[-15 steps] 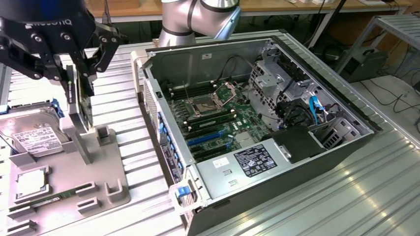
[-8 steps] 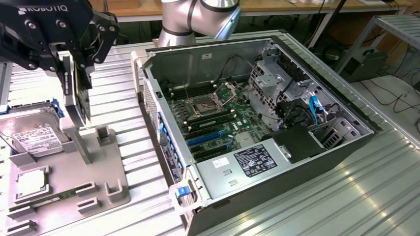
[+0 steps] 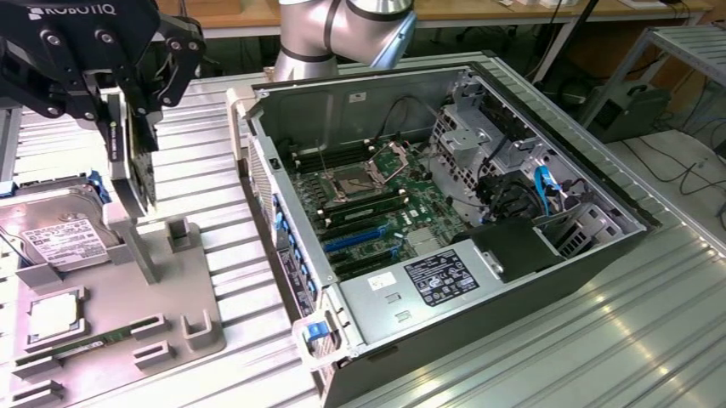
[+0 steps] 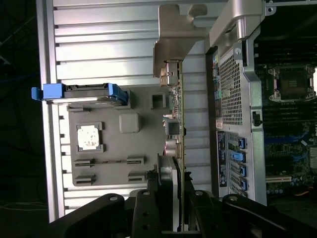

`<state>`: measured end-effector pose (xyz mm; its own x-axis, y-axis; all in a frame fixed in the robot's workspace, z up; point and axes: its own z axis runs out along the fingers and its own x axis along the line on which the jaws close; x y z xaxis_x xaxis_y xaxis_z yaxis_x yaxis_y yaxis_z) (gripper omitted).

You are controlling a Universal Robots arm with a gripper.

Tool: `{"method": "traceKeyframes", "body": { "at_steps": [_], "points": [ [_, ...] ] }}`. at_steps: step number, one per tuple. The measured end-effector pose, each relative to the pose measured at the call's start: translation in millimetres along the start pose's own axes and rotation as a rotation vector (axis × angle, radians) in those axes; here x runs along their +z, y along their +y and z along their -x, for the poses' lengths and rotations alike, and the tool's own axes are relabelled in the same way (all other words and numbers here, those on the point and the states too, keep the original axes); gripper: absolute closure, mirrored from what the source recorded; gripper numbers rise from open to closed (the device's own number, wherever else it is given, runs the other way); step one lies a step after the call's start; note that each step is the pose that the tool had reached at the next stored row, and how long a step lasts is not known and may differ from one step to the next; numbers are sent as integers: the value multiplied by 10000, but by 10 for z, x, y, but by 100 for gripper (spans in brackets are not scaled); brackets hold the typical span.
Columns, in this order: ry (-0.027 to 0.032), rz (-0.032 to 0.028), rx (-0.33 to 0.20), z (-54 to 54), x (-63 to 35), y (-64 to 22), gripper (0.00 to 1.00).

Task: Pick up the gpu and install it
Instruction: 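Pick up the gpu and move the gpu toward the slot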

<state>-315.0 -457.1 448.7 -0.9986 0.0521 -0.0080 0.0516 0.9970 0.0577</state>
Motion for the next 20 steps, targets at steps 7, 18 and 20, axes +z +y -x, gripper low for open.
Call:
{"method": "traceKeyframes", "body": {
  "at_steps": [7,18,20],
  "points": [
    [11,2,-208,65,1,3,72],
    [45,7,-771,906,10,47,72],
    [44,8,-770,1049,12,54,72]
  ]
}}
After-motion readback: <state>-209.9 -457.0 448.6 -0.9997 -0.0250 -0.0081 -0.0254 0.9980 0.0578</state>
